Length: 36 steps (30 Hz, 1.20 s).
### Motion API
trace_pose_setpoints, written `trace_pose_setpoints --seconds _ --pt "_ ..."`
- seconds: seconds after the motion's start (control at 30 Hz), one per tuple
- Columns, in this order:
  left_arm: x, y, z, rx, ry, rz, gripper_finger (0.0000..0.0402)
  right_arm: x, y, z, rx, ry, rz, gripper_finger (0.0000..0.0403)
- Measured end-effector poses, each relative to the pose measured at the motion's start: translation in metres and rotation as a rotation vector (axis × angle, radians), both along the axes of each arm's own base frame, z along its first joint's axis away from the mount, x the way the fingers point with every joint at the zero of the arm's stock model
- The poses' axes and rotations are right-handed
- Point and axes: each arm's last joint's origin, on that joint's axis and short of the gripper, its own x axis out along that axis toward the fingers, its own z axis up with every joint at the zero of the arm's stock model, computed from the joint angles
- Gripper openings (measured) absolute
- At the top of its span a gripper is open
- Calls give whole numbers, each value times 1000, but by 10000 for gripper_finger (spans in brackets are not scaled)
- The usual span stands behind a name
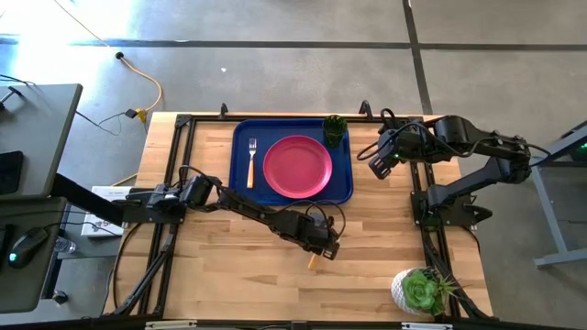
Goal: Pick and place plate/cup/fork/spoon on tray
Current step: Put the orange spoon on the blue tray to the right of the orange fork
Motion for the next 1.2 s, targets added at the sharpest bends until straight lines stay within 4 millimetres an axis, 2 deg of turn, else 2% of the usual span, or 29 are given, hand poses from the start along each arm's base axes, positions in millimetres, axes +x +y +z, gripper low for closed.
trace_pose_setpoints --seconds 0.67,1.2 --pt "-3 -1 9 30 -9 -24 50 0 0 0 15 3 12 114" --pt "-6 -13 12 27 -16 -62 50 0 1 0 18 1 8 114"
